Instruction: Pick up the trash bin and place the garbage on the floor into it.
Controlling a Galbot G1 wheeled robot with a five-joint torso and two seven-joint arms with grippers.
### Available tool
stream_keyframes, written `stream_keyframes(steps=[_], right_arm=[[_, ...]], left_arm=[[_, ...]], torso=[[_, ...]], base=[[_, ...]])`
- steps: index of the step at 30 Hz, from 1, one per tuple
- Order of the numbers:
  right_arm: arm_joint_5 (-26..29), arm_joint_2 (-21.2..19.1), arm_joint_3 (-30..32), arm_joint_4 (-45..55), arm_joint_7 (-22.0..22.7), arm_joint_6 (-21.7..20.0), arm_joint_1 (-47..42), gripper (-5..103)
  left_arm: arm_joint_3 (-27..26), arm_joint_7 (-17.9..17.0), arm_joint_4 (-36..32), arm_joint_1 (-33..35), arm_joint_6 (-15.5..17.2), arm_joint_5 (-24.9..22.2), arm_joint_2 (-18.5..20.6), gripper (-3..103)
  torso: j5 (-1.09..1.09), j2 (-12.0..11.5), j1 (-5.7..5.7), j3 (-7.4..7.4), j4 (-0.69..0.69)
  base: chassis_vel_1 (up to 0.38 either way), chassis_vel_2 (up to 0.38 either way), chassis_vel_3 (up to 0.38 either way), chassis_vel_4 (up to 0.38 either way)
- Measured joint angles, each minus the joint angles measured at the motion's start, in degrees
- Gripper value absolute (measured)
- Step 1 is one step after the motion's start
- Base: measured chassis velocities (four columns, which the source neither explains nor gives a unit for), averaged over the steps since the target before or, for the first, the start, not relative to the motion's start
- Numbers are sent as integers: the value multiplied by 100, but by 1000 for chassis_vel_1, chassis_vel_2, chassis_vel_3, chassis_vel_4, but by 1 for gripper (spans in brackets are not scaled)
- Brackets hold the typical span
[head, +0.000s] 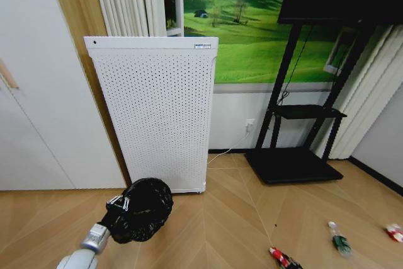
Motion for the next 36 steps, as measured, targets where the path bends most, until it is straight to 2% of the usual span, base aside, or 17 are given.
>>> stream_keyframes(steps=[2, 10, 16, 19, 21, 23, 24, 26, 30, 36], right_arm=[[40, -8, 76, 141, -6, 1, -78, 24], [220, -115, 296, 701, 41, 0, -288, 24], [420, -310, 870, 1570, -24, 182, -554, 24], [552, -590, 1417, 2329, -292, 399, -917, 24], [574, -628, 1502, 2441, -377, 452, -986, 24], [878, -798, 1900, 3115, -922, 819, -1435, 24], [878, -798, 1900, 3115, -922, 819, -1435, 24], [1204, -862, 2143, 3778, -1292, 1100, -1882, 24], [1302, -804, 2233, 4573, -1576, 1404, -2246, 24], [1214, -655, 2048, 5130, -1697, 1523, -2179, 24]], left_arm=[[27, -3, 16, -8, -14, 5, -3, 6], [118, -22, 45, -40, -26, 19, -9, 6], [231, -31, 45, -112, -26, 15, 0, 6], [384, -88, 40, -225, 11, 3, 42, 6], [418, -99, 34, -241, 20, 2, 51, 6], [595, -145, 14, -274, 44, -1, 82, 6], [595, -145, 14, -274, 44, -1, 82, 6], [727, -177, 12, -295, 64, 17, 59, 6], [938, -259, 35, -345, 107, 38, -31, 6], [1161, -343, 140, -409, 88, 62, -150, 6]], torso=[[2, 0, 0, 0, -2], [0, 0, 0, 0, -1], [0, 0, 0, 0, 1], [-1, 0, 0, 0, 0], [-1, 0, 0, 0, -1], [-3, 0, 0, 0, -2], [-3, 0, 0, 0, -2], [-1, 0, 0, 0, -2], [0, 0, 0, 0, 0], [0, 0, 0, 0, -2]], base=[[0, 0, 0, 0], [0, 0, 0, 0], [0, 0, 0, 0], [0, 0, 0, 0], [0, 0, 0, 0], [0, 0, 0, 0], [0, 0, 0, 0], [0, 0, 0, 0], [0, 0, 0, 0], [0, 0, 0, 0]])
